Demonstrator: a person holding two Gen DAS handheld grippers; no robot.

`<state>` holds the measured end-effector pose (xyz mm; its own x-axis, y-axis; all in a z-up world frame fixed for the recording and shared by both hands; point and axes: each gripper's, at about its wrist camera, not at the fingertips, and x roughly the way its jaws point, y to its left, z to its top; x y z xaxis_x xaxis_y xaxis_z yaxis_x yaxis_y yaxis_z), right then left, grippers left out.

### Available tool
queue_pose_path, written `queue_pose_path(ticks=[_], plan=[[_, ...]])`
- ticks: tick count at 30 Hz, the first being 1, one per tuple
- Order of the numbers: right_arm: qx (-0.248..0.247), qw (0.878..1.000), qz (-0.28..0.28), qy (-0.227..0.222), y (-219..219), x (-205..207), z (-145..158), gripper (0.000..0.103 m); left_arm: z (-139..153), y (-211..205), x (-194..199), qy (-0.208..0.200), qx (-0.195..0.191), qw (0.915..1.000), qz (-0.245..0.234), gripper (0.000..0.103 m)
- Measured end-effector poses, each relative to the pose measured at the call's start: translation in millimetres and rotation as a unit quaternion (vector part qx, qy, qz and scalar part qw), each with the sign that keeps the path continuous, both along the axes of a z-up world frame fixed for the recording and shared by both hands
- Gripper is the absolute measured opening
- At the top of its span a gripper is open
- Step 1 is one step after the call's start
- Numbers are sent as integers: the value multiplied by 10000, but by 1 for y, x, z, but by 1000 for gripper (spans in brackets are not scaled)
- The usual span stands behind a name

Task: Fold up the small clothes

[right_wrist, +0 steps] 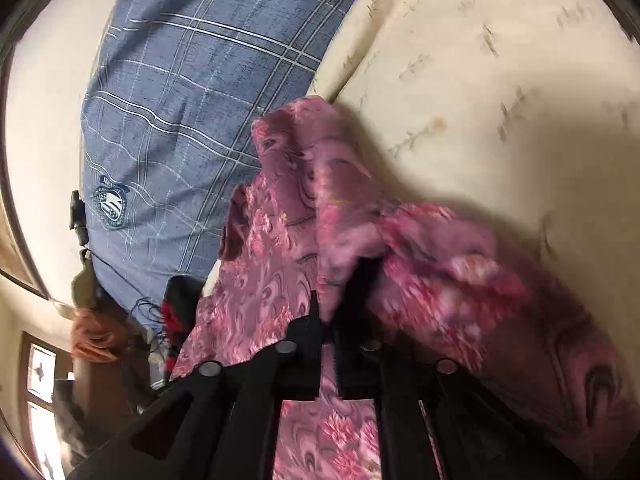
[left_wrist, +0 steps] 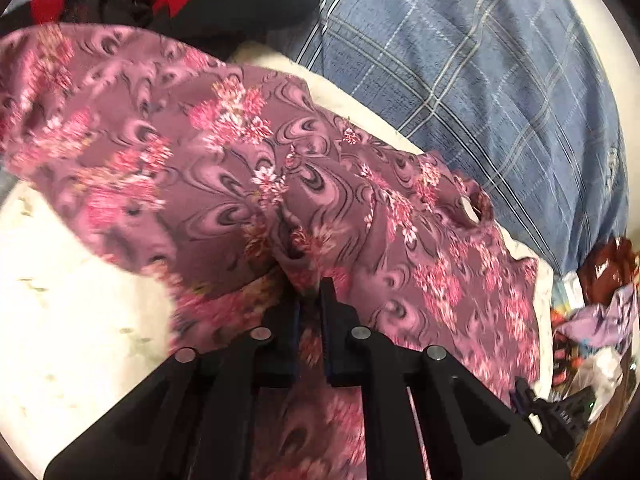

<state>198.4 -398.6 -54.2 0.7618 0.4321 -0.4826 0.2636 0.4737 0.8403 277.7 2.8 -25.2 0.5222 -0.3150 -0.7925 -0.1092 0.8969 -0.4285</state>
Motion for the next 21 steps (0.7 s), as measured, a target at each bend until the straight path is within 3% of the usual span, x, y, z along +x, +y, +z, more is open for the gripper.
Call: queue_pose_path(ticks=[3,4,5,6,7,8,10,12,15,18,19,20,21], plan=[[-161,9995,256,-85,-4,-16,23,15,21,14,-23,-227,-277,9993,-66,12],[-245,9991,259,-220,-5,-22,30,15,30,15,-27,-356,-376,9986,-53,22],[-417,9980,173,-445,-9,-29,43,17,36,15,-28,-423,-352,9985,-42,37],[-672,9955,-3,-663,-16,-30,58,22,44,10,-24,-496,-182,9986,-21,46],[-936,9922,-167,-804,-23,-24,69,41,47,7,-21,-554,-64,9984,-8,56],[-1100,9904,-260,-796,-27,-19,74,54,50,6,-11,-616,50,9981,42,56],[-1421,9873,-392,-592,-37,3,76,54,42,8,15,-358,53,9992,154,56],[-1484,9879,-305,-327,-42,30,66,54,29,7,39,22,-30,9999,158,56],[-1561,9874,-266,-48,-43,49,50,54,11,-2,66,441,231,9988,11,56],[-1444,9891,-285,17,-48,58,32,54,5,-20,76,478,65,9983,-341,55],[-1424,9895,-259,49,-48,60,28,53,9,-26,75,298,139,9986,-416,28],[-1445,9892,-205,104,-46,67,23,43,14,-30,72,197,173,9983,-525,8],[-1500,9886,-42,86,-43,72,23,27,18,-31,69,125,180,9983,-532,8]])
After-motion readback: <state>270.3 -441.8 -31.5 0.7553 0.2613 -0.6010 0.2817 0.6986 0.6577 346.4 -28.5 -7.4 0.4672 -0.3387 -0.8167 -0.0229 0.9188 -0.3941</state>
